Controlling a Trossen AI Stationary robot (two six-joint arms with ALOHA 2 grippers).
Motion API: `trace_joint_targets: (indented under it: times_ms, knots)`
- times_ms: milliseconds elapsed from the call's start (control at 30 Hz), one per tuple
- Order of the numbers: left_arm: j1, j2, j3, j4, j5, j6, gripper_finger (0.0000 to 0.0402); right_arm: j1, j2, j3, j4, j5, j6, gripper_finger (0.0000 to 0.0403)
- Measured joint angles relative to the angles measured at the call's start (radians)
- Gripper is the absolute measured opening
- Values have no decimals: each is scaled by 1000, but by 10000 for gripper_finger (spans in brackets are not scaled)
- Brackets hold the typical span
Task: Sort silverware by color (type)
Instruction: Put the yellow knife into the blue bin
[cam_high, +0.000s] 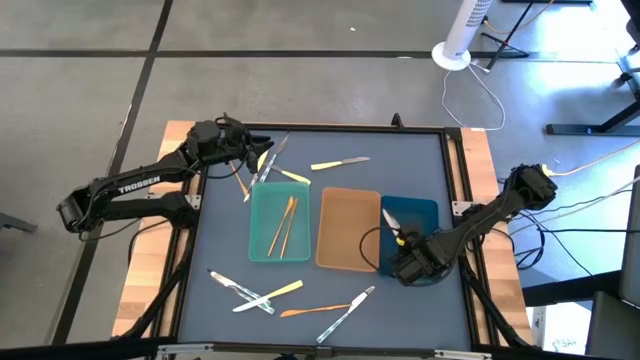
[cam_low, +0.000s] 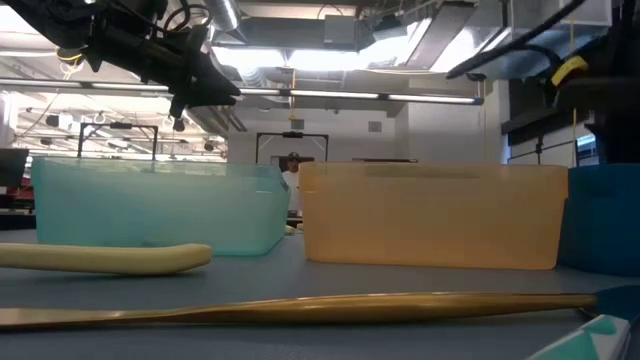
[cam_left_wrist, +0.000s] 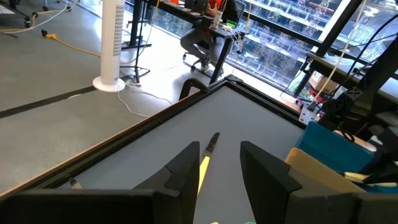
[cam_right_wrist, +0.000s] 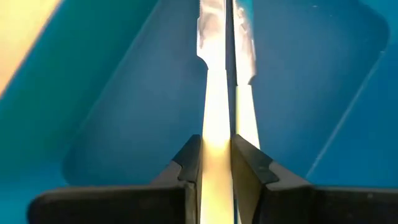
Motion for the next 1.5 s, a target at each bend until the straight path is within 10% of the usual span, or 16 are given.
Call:
trace_joint_targets:
  times_ms: [1500]
  knots:
    - [0,0,0,0,0,0,110,-1,0,-158,204,-11,-1,92]
